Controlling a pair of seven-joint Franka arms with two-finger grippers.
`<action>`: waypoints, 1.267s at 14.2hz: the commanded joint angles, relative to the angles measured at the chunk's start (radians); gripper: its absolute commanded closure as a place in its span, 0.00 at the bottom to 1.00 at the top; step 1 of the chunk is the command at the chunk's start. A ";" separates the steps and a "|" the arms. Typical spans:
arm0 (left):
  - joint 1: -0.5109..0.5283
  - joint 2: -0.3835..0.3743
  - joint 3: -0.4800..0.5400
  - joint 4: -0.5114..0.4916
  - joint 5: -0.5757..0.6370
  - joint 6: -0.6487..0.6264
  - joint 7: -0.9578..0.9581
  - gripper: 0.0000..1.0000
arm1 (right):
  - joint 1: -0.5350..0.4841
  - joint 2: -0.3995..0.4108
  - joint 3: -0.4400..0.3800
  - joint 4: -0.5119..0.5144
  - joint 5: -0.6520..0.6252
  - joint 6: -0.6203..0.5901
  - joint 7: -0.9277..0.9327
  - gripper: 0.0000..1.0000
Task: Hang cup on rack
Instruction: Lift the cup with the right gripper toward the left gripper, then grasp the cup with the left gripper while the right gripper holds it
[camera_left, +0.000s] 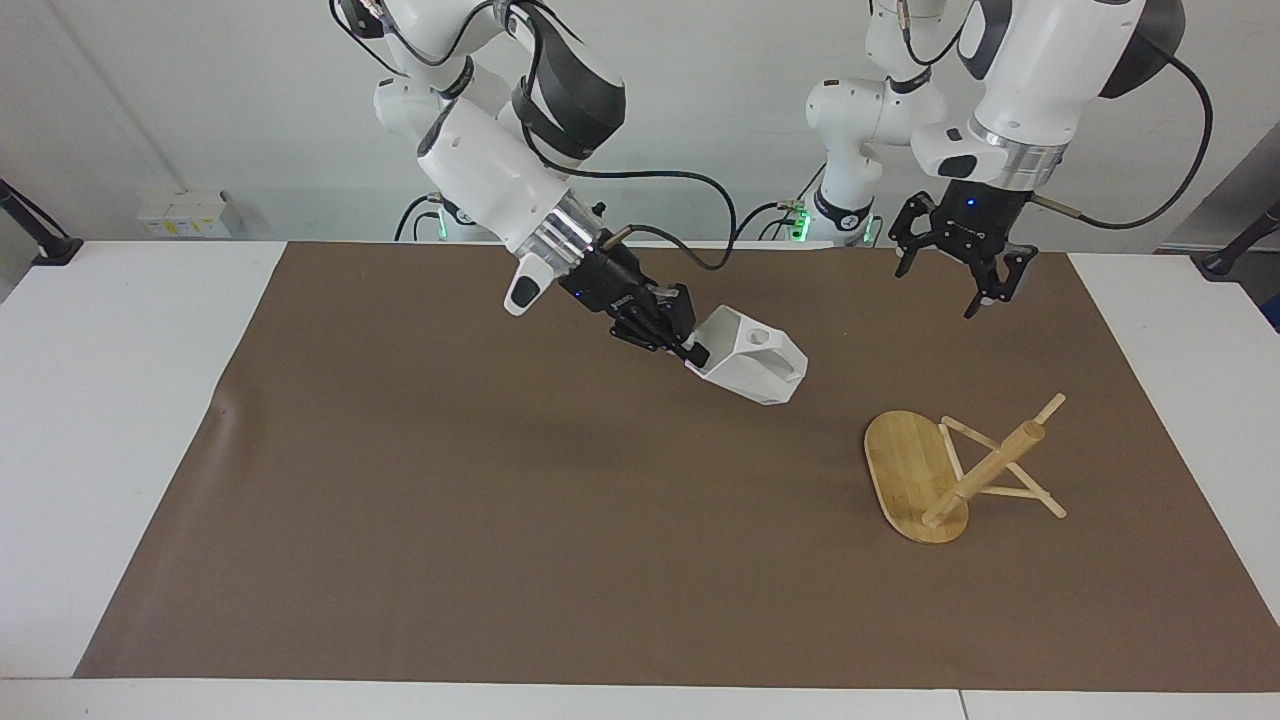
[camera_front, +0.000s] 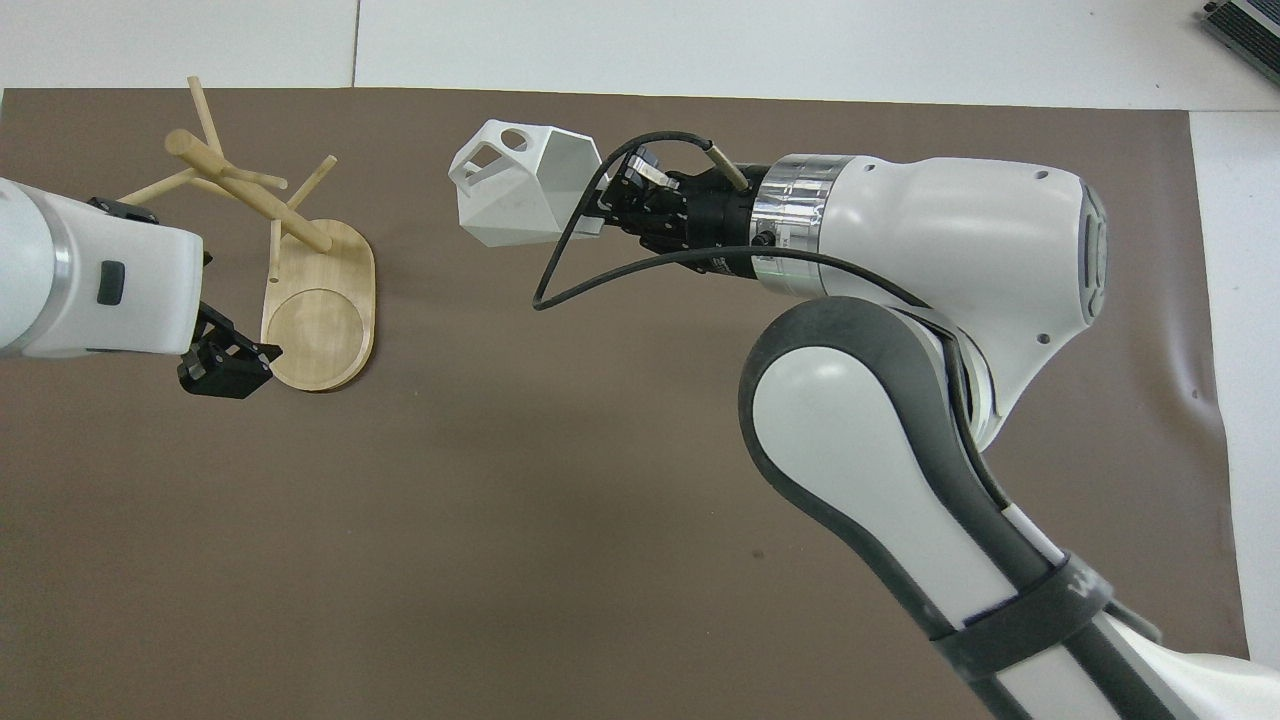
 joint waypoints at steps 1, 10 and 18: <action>-0.020 0.046 0.006 0.021 -0.076 0.025 0.042 0.00 | -0.012 -0.015 0.004 0.000 -0.028 -0.085 -0.073 1.00; -0.024 0.030 0.007 -0.100 -0.313 0.170 0.123 0.00 | -0.004 -0.038 0.004 -0.021 -0.051 -0.175 -0.085 1.00; -0.053 -0.047 0.007 -0.314 -0.552 0.305 0.278 0.00 | -0.004 -0.044 0.004 -0.034 -0.064 -0.176 -0.085 1.00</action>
